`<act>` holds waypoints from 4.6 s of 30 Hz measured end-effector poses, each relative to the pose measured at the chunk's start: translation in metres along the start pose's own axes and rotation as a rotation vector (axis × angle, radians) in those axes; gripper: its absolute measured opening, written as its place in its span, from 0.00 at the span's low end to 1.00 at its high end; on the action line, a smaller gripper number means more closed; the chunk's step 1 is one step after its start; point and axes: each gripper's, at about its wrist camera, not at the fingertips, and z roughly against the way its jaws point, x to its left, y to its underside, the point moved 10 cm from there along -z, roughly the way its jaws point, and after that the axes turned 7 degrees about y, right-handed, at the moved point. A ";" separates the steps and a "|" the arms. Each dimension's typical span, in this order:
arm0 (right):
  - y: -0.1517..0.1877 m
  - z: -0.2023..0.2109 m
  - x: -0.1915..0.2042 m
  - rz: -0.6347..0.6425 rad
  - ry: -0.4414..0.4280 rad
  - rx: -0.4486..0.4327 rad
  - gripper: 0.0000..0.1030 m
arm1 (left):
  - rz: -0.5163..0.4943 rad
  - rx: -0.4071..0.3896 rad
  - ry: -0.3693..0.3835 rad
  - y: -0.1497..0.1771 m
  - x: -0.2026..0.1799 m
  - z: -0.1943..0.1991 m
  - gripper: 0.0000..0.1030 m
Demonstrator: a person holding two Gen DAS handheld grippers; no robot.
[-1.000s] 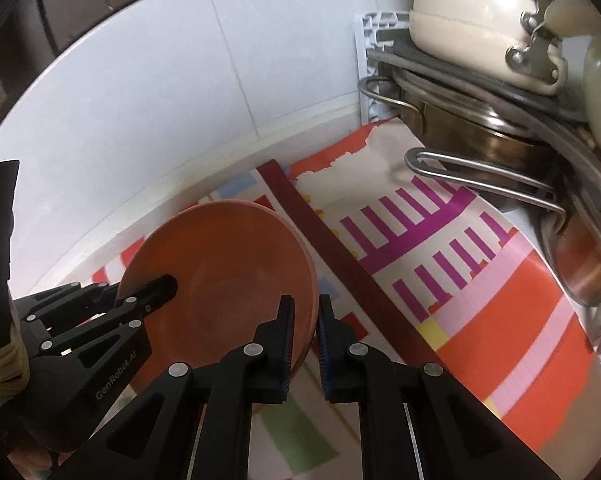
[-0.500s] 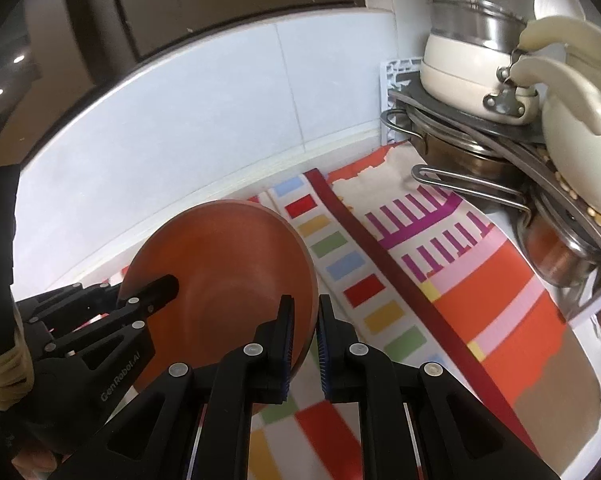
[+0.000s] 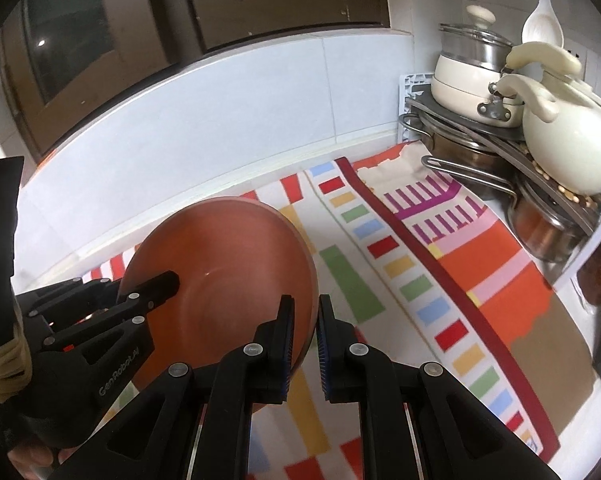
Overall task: Organize plates and bowls
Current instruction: 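Lift the pink bowl with both grippers off the cloth, then carry the pink bowl with both grippers across the cloth, then lower the pink bowl onto the cloth and open both grippers, then move both open grippers to the rim of the red-and-black bowl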
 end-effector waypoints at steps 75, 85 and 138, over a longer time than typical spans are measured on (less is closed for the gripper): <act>0.179 0.053 0.063 0.063 0.005 0.188 0.29 | 0.017 0.124 0.014 0.185 0.021 0.051 0.51; 0.159 0.068 0.069 0.068 0.000 0.125 0.35 | 0.037 0.055 -0.019 0.170 0.040 0.077 0.62; 0.052 -0.040 0.320 0.453 -0.229 0.168 0.49 | 0.258 0.045 -0.271 0.138 0.310 0.083 0.74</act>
